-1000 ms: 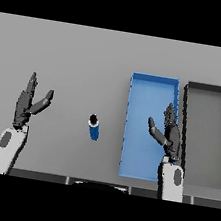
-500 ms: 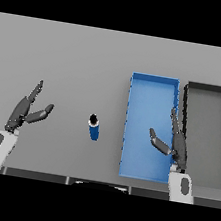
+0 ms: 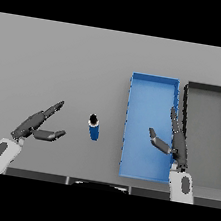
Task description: Pick up the blue pipe and place it into the blue bin.
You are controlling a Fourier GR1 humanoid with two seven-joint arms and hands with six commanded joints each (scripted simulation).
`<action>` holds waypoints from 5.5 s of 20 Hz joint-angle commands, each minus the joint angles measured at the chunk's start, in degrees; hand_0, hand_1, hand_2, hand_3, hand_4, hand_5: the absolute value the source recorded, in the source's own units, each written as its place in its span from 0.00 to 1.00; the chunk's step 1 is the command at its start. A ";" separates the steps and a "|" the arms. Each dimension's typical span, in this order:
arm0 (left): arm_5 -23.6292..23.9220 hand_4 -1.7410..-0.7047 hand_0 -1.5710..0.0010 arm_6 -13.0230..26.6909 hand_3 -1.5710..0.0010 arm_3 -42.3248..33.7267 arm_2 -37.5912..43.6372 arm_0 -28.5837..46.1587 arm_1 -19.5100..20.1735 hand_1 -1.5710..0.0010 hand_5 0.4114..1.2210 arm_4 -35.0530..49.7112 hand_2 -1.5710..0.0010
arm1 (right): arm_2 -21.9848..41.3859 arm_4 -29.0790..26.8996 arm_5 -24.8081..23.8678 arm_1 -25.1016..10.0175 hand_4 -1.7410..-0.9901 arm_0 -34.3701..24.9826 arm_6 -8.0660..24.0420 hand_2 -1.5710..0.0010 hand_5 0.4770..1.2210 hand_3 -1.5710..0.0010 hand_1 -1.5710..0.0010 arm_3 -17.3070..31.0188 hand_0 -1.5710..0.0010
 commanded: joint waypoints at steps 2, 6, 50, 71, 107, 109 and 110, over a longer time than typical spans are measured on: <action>-0.02 0.59 1.00 0.87 1.00 -1.61 -2.26 1.19 -0.52 1.00 0.09 -1.85 1.00 | 0.24 0.20 -0.14 0.19 0.75 0.48 -0.02 1.00 0.19 1.00 1.00 -0.47 1.00; 0.05 0.58 1.00 3.23 1.00 -1.27 -6.46 -0.72 -4.77 1.00 0.05 -4.72 1.00 | 0.60 0.01 -0.21 0.91 0.72 1.18 0.59 1.00 0.18 1.00 1.00 -1.56 1.00; 3.06 0.27 0.01 -1.15 0.01 3.72 -9.57 -13.94 -31.19 0.01 0.99 -9.66 0.01 | -0.28 0.47 0.10 -0.27 0.75 0.98 0.00 1.00 0.22 1.00 1.00 -0.42 1.00; -2.42 0.26 0.00 2.73 0.00 1.78 -7.44 -12.92 -34.43 0.00 1.00 -13.58 0.00 | 4.93 -8.93 5.37 0.97 0.68 12.96 11.19 0.92 0.15 1.00 0.99 -25.25 1.00; -9.78 0.03 0.00 4.60 0.07 3.24 -2.16 -12.00 -39.16 0.00 1.00 -14.39 0.00 | 20.29 -17.28 16.41 2.70 0.10 -32.37 33.77 0.09 0.69 0.17 0.09 -13.05 0.09; -9.49 0.02 0.00 5.96 0.09 2.57 -2.45 -11.90 -39.66 0.00 1.00 -14.67 0.00 | 20.96 -16.59 15.68 2.45 0.06 -32.48 31.60 0.06 0.80 0.11 0.06 -12.75 0.06; -9.27 0.02 0.00 5.89 0.09 2.34 -2.25 -12.08 -39.50 0.00 1.00 -14.79 0.00 | 21.35 -16.69 15.35 2.52 0.05 -32.95 31.99 0.05 0.84 0.09 0.05 -12.79 0.05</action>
